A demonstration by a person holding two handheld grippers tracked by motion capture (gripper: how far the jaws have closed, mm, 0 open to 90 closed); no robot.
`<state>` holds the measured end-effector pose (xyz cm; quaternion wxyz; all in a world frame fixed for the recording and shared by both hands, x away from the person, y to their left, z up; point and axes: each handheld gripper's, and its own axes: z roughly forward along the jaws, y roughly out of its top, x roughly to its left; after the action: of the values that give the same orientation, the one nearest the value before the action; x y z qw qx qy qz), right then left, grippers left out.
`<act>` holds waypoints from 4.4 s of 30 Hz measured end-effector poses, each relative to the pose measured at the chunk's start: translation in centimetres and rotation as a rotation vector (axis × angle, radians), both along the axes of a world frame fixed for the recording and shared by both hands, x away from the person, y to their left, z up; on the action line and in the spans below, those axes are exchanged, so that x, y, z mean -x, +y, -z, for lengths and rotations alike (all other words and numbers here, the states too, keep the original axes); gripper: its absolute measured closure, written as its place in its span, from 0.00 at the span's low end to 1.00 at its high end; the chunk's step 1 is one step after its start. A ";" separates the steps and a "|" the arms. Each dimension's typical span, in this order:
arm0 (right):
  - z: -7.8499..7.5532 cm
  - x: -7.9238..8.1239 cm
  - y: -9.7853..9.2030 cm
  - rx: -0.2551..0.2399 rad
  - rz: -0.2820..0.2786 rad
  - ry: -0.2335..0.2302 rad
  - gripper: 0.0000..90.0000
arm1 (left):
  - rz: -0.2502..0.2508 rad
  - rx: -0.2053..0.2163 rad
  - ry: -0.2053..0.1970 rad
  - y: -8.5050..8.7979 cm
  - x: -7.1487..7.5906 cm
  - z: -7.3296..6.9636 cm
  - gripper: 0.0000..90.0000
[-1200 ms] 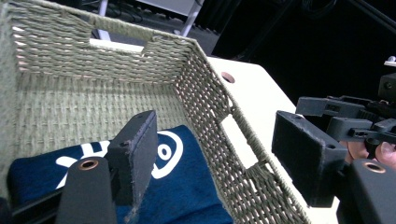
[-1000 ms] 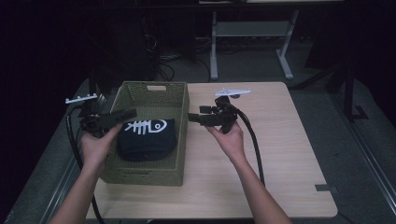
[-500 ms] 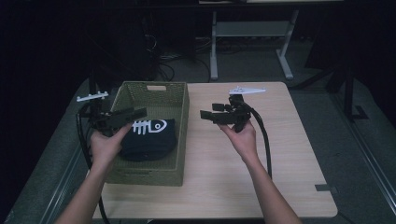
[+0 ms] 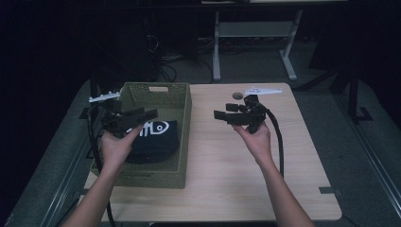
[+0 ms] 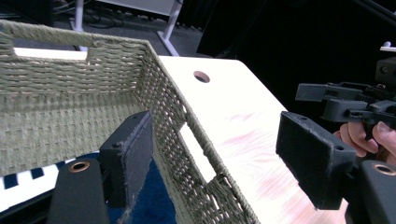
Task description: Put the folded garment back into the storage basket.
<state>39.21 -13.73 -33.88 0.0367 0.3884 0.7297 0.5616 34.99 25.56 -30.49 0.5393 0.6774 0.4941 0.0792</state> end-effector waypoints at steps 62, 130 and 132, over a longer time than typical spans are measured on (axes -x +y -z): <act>0.8 1.3 -9.4 0.028 0.141 0.018 0.28 | 0.280 0.066 0.001 -11.9 -0.1 1.1 0.29; 8.7 10.2 -20.1 0.116 0.293 0.077 0.26 | 0.475 0.083 -0.037 -21.5 8.0 9.6 0.27; 9.1 11.1 -20.0 0.111 0.293 0.062 0.25 | 0.492 0.063 -0.044 -21.3 8.8 10.1 0.27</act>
<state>28.13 -33.73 -42.98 0.1173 0.5052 0.6959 0.4967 26.23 4.25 -40.62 0.5739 0.7581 0.3046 -0.0552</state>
